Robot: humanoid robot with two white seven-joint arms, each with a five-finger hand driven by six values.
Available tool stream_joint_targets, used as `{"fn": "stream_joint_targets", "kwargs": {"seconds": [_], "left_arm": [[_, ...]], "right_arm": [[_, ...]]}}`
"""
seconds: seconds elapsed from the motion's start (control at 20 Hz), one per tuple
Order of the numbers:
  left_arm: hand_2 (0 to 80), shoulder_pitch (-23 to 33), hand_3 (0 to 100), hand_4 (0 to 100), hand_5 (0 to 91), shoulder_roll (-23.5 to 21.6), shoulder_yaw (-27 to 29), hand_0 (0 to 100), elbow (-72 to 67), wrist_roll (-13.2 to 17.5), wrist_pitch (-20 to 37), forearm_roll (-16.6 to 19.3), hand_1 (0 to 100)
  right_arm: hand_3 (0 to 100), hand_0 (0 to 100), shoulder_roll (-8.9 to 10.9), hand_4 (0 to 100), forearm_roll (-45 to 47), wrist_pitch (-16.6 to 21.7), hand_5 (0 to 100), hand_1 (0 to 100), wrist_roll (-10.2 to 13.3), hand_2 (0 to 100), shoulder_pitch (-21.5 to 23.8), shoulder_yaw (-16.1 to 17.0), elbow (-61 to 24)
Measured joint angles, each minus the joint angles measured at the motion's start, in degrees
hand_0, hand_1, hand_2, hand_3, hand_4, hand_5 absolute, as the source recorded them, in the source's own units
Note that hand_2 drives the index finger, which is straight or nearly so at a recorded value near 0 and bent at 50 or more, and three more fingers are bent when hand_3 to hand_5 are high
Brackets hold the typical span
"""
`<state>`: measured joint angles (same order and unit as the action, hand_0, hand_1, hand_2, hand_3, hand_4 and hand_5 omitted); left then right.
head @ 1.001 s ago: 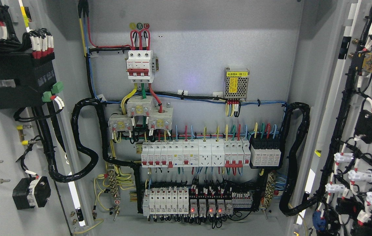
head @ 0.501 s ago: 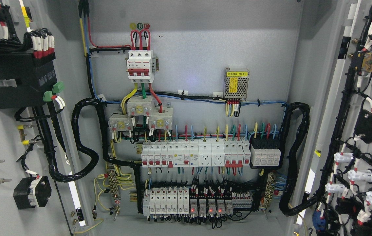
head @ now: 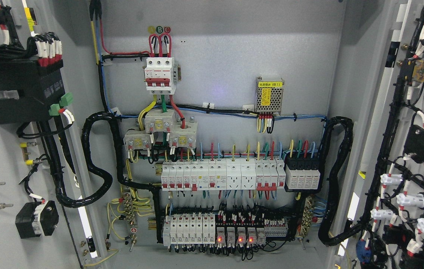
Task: Open door with both hands
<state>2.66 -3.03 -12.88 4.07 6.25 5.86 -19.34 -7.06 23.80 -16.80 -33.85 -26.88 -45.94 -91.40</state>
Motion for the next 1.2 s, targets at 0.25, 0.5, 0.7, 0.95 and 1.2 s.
{"fn": "stream_joint_targets", "kwargs": {"seconds": [0.25, 0.5, 0.7, 0.95, 1.2], "left_arm": [[0.0, 0.0, 0, 0, 0.0, 0.0, 0.0, 12, -0.1, 0.0, 0.0, 0.0, 56], [0.0, 0.0, 0, 0, 0.0, 0.0, 0.0, 12, -0.1, 0.0, 0.0, 0.0, 56], [0.0, 0.0, 0, 0, 0.0, -0.1, 0.0, 12, -0.1, 0.1, 0.0, 0.0, 56], [0.0, 0.0, 0, 0, 0.0, -0.1, 0.0, 12, -0.2, 0.1, 0.0, 0.0, 56], [0.0, 0.1, 0, 0, 0.0, -0.1, 0.0, 12, -0.2, 0.0, 0.0, 0.0, 56]], "right_arm": [[0, 0, -0.40, 0, 0.2, 0.8, 0, 50, 0.9, 4, -1.0, -0.5, 0.9], [0, 0, -0.69, 0, 0.4, 1.0, 0, 50, 2.6, 4, -2.3, -0.9, 2.0], [0, 0, -0.87, 0, 0.5, 1.0, 0, 50, 2.9, 4, -3.1, -1.7, 2.6], [0, 0, -1.06, 0, 0.7, 1.0, 0, 50, 3.0, 4, -4.1, -3.0, 3.2], [0, 0, -1.24, 0, 0.8, 1.0, 0, 50, 3.1, 4, -5.4, -4.2, 3.8]]}}
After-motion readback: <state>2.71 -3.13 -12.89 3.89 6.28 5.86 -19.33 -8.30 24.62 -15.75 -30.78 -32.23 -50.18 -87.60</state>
